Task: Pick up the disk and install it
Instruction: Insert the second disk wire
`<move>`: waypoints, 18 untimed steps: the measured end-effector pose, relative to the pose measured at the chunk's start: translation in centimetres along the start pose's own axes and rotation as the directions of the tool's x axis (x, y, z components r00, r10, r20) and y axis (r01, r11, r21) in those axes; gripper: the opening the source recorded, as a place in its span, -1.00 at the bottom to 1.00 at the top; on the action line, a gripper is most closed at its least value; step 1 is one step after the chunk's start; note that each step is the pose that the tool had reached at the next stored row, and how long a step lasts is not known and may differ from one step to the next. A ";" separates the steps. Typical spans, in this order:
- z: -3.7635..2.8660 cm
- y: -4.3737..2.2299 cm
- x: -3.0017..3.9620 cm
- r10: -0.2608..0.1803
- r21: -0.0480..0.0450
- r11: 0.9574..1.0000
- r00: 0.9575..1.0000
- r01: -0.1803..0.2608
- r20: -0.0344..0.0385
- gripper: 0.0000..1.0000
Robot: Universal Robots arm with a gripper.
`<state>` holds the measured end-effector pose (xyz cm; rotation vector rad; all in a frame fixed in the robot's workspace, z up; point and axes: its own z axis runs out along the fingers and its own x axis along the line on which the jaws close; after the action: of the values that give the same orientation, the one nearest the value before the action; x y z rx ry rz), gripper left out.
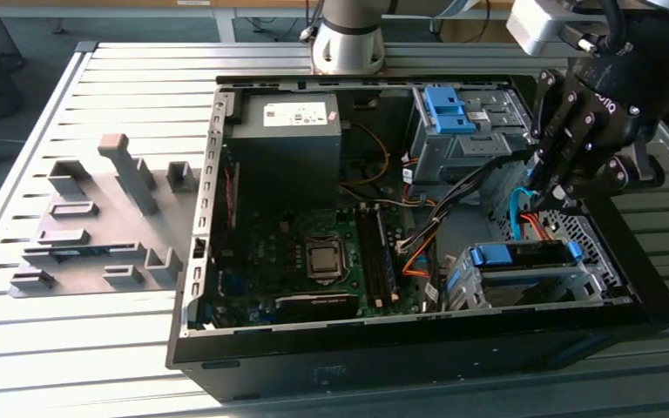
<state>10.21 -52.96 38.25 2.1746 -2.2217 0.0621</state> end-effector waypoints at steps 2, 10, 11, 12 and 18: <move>0.06 0.01 -0.15 0.000 0.000 1.000 1.000 0.000 -0.001 -0.39; 0.78 0.02 -0.49 0.000 0.001 1.000 1.000 0.000 -0.031 -0.39; 0.84 0.02 -0.51 0.000 0.001 1.000 0.999 0.000 -0.033 -0.39; 0.86 0.02 -0.54 0.000 0.001 1.000 0.999 0.000 -0.035 -0.39; 0.97 0.02 -0.56 0.000 0.001 1.000 0.999 0.000 -0.036 -0.67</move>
<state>10.21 -52.45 37.25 2.1562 -2.2027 0.1016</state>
